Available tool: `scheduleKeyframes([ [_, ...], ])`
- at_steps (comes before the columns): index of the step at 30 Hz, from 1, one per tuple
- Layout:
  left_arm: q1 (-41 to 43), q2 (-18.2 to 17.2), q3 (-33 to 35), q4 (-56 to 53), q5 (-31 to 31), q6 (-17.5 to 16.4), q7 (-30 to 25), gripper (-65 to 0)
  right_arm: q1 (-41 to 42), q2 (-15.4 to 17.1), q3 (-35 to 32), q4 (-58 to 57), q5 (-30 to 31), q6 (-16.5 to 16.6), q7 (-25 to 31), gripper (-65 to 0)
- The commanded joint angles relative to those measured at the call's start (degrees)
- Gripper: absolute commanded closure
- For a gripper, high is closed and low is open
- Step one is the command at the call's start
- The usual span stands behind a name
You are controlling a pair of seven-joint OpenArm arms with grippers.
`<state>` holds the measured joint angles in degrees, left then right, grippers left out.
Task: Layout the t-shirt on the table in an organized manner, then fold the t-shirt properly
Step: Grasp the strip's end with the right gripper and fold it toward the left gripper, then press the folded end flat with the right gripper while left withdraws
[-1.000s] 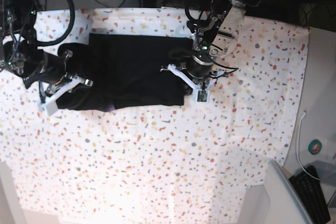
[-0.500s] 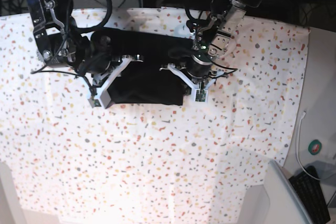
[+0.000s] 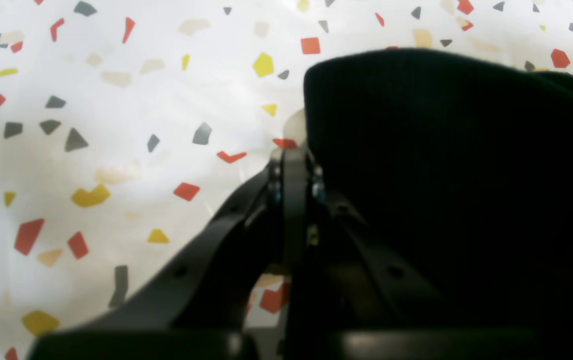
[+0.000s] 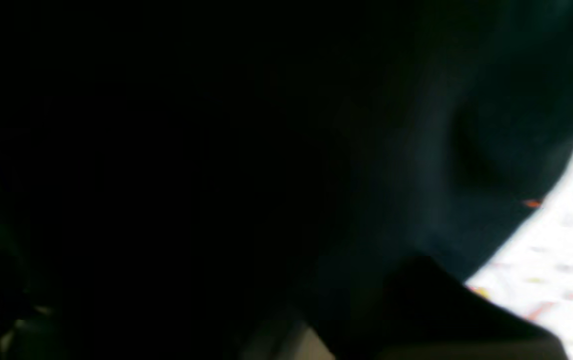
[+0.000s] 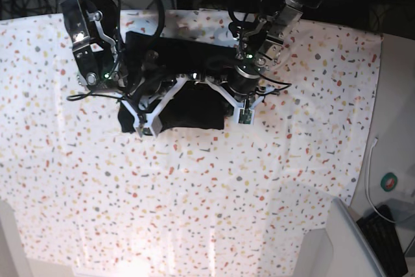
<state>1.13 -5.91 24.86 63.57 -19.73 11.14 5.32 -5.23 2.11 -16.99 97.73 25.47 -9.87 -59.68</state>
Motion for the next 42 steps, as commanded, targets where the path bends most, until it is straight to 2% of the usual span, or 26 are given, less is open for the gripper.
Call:
scheduleKeyframes([
  [1,0.3,0.1,0.4,0.2,-0.8,-0.8,2.5,0.0,1.6,-0.7,-0.1,-0.1,0.8,0.3,0.5,0.0],
  [6,0.5,0.1,0.4,1.4,-0.8,-0.8,2.5,0.0,4.6,-2.8,-0.1,-6.0,0.8,0.3,-1.0,0.0],
  [14,0.6,-1.3,0.4,3.2,-0.8,-0.8,2.5,0.0,4.5,-2.8,-0.1,-6.0,0.8,0.3,-1.4,0.0],
  [19,2.5,-3.4,0.2,4.7,-1.0,-0.8,2.5,0.0,4.4,-2.9,0.0,-5.9,1.3,0.3,-1.4,0.0],
  [21,4.1,-5.4,0.1,7.0,-1.2,-0.8,2.5,0.0,4.4,-3.9,0.2,-6.1,2.8,0.3,-1.4,0.0],
  [24,7.4,-8.1,0.1,12.2,-1.2,0.2,2.5,0.0,4.4,-4.4,0.1,-6.1,3.3,0.3,-1.2,-18.2],
  [26,10.7,-11.0,-1.4,16.6,-1.2,4.0,2.5,0.0,4.4,-4.5,0.0,-6.1,3.3,0.3,-0.9,-27.3],
  [28,14.7,-14.0,-4.2,21.1,-1.4,5.7,2.6,0.0,4.6,-4.5,0.0,-6.0,3.3,0.3,-0.8,-31.5],
  [30,18.8,-16.3,-7.9,24.6,-1.5,5.6,3.7,0.0,4.8,-4.5,0.0,-6.0,3.3,0.3,-0.1,-31.4],
  [34,26.0,-16.7,-20.0,31.0,-1.5,5.3,8.6,0.0,4.9,-6.5,-0.1,-6.3,3.3,0.3,2.5,-31.7],
  [36,27.9,-16.6,-24.7,32.8,-1.5,3.8,10.1,0.0,5.3,-7.8,-0.1,-5.7,3.3,0.3,2.2,-31.4],
  [38,28.6,-16.5,-28.9,32.9,-1.5,0.2,10.2,0.0,4.8,-8.0,-0.2,-2.1,3.3,0.3,2.2,-31.2],
  [40,29.4,-16.4,-33.5,31.3,-1.5,-1.1,9.9,0.0,2.7,-6.3,-0.2,5.2,3.1,0.3,2.8,-30.0],
  [42,29.5,-15.8,-37.0,29.9,-1.5,-1.1,9.9,0.0,1.7,-3.8,0.2,11.1,3.0,0.3,4.1,-24.0],
])
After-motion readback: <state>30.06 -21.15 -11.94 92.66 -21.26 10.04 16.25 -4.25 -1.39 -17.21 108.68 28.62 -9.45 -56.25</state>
